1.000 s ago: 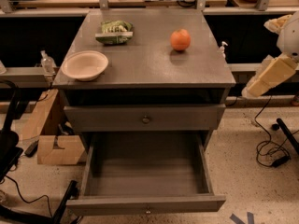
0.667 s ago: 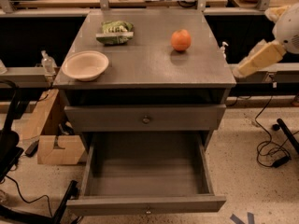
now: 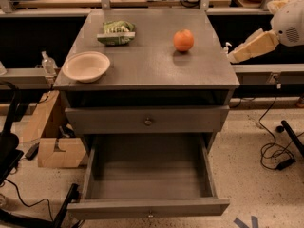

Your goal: Place orange into middle drawer

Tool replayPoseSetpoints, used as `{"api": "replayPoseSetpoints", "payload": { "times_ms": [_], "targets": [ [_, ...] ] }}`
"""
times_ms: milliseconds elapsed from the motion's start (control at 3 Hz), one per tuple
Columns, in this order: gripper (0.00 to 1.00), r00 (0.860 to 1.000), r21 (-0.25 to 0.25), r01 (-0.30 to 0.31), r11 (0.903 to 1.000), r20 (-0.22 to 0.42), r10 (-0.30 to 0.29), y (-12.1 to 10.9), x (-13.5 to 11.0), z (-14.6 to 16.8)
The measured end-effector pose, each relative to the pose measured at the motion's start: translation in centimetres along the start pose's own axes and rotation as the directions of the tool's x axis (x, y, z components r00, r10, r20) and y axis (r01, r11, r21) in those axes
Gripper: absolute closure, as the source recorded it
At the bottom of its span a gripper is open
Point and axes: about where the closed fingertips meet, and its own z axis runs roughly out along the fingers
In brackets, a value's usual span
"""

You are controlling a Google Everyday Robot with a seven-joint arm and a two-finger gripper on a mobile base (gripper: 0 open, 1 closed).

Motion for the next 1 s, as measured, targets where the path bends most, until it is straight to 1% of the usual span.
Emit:
{"api": "replayPoseSetpoints", "payload": {
  "times_ms": [333, 667, 1000],
  "targets": [
    [0.0, 0.999, -0.042, -0.013, 0.999, 0.046, 0.015, 0.6, -0.7, 3.4],
    [0.0, 0.991, -0.108, -0.037, 0.9935, 0.122, 0.05, 1.0, -1.9, 9.7],
    [0.0, 0.985, -0.139, -0.039, 0.9896, 0.158, 0.061, 0.7, -2.8, 14.7]
  ]
}}
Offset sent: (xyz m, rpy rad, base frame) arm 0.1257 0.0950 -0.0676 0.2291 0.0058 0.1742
